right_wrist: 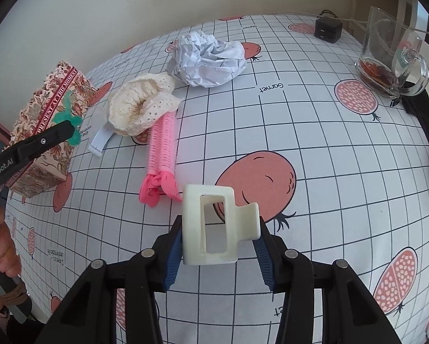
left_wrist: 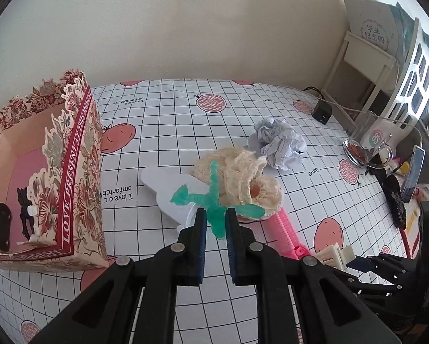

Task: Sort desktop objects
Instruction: 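Lift and carry the green toy and white clip over the gift box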

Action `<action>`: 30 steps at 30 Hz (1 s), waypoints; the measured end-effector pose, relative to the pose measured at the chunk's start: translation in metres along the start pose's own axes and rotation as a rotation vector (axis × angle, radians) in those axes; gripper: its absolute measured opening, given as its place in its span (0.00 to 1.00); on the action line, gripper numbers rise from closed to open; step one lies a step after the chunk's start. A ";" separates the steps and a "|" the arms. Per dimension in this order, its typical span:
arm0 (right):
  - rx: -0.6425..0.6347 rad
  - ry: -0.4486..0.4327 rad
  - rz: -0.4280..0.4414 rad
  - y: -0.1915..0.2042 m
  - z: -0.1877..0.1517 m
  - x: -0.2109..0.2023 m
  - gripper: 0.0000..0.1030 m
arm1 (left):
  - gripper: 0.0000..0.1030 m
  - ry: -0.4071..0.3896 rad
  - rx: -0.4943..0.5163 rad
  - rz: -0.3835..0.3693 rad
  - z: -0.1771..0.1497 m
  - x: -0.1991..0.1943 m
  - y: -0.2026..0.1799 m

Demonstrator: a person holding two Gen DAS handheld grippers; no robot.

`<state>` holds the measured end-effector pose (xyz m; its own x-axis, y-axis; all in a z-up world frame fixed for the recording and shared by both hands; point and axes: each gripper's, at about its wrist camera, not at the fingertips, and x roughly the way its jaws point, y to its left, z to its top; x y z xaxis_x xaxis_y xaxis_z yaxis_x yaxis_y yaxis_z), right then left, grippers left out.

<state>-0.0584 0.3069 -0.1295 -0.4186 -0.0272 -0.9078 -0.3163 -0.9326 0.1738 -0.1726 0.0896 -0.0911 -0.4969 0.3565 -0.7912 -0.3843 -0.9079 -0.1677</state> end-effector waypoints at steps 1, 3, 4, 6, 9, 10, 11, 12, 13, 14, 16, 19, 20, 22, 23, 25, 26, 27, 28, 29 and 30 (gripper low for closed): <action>-0.001 -0.001 -0.004 0.001 0.001 -0.001 0.47 | 0.13 -0.003 -0.007 -0.003 0.000 -0.001 0.002; 0.000 -0.002 -0.011 0.000 0.003 -0.002 0.47 | 0.13 -0.009 -0.014 -0.008 0.000 -0.003 0.004; 0.003 -0.003 -0.013 0.000 0.004 -0.003 0.47 | 0.13 -0.012 -0.015 -0.008 0.000 -0.004 0.005; 0.010 -0.008 -0.020 0.000 0.006 -0.005 0.47 | 0.13 -0.015 -0.017 -0.009 0.002 -0.006 0.008; 0.010 -0.022 -0.036 0.000 0.010 -0.010 0.47 | 0.13 -0.026 -0.026 -0.012 0.003 -0.009 0.012; 0.008 -0.026 -0.039 0.001 0.012 -0.012 0.47 | 0.13 -0.031 -0.029 -0.013 0.004 -0.010 0.013; 0.006 -0.033 -0.043 0.002 0.014 -0.014 0.47 | 0.13 -0.035 -0.032 -0.014 0.004 -0.012 0.014; 0.004 -0.041 -0.046 0.004 0.017 -0.017 0.47 | 0.13 -0.041 -0.035 -0.016 0.005 -0.014 0.015; 0.003 -0.050 -0.048 0.005 0.021 -0.020 0.47 | 0.13 -0.047 -0.038 -0.019 0.006 -0.016 0.016; 0.002 -0.061 -0.049 0.007 0.024 -0.023 0.47 | 0.13 -0.052 -0.041 -0.022 0.007 -0.018 0.017; -0.005 -0.086 -0.051 0.013 0.031 -0.033 0.47 | 0.13 -0.064 -0.043 -0.021 0.010 -0.024 0.019; -0.024 -0.133 -0.048 0.027 0.044 -0.047 0.47 | 0.13 -0.105 -0.045 -0.028 0.015 -0.037 0.022; -0.031 -0.149 -0.047 0.031 0.048 -0.052 0.47 | 0.13 -0.119 -0.047 -0.031 0.016 -0.041 0.023; -0.044 -0.176 -0.046 0.040 0.056 -0.060 0.47 | 0.13 -0.139 -0.055 -0.039 0.018 -0.049 0.026; -0.051 -0.185 -0.047 0.045 0.059 -0.064 0.47 | 0.13 -0.147 -0.060 -0.043 0.019 -0.053 0.028; -0.070 -0.199 -0.050 0.054 0.065 -0.068 0.47 | 0.13 -0.169 -0.065 -0.046 0.022 -0.060 0.030; -0.079 -0.205 -0.049 0.059 0.068 -0.070 0.47 | 0.13 -0.183 -0.066 -0.045 0.023 -0.064 0.031; -0.087 -0.210 -0.048 0.063 0.070 -0.072 0.47 | 0.13 -0.199 -0.065 -0.046 0.025 -0.069 0.032; -0.095 -0.215 -0.045 0.067 0.072 -0.074 0.47 | 0.13 -0.215 -0.063 -0.047 0.026 -0.074 0.033; -0.103 -0.221 -0.043 0.072 0.073 -0.076 0.47 | 0.13 -0.229 -0.061 -0.049 0.027 -0.079 0.033; -0.112 -0.225 -0.040 0.077 0.076 -0.077 0.47 | 0.13 -0.243 -0.059 -0.050 0.028 -0.083 0.034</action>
<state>-0.1148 0.2645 -0.0174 -0.5905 0.0794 -0.8031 -0.2450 -0.9658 0.0847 -0.1664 0.0352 -0.0144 -0.6541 0.4370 -0.6174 -0.3702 -0.8968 -0.2425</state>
